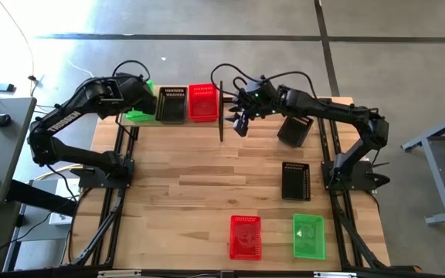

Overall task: Stack baskets on shelf by color
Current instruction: Stack the left green bin on top of the green bin on the shelf

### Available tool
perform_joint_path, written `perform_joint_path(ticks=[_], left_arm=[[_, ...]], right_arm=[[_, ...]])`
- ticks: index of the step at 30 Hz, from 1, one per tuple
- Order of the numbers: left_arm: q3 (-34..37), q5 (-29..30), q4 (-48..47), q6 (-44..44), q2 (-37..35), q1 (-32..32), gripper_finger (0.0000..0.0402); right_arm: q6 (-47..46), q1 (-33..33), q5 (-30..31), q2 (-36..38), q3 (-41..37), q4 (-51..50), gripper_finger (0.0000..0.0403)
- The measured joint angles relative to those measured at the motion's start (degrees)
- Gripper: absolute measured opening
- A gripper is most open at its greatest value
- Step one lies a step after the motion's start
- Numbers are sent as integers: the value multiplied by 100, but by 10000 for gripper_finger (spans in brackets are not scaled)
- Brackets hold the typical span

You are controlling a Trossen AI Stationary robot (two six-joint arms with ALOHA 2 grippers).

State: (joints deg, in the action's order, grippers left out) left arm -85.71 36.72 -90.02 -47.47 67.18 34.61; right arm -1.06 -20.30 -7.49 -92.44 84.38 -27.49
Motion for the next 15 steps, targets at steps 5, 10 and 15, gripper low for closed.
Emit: perform_joint_path(ticks=[5, 10, 15], left_arm=[[255, -259, -2, -387, -2, -305, 129], [593, -369, -5, -654, 0, -719, 129], [743, -149, -6, -882, -77, -725, 129]], right_arm=[[2, -54, 0, 0, 0, -135, 161], [2, -100, 0, 0, 0, -181, 161], [2, -147, 0, 0, 0, -146, 161]])
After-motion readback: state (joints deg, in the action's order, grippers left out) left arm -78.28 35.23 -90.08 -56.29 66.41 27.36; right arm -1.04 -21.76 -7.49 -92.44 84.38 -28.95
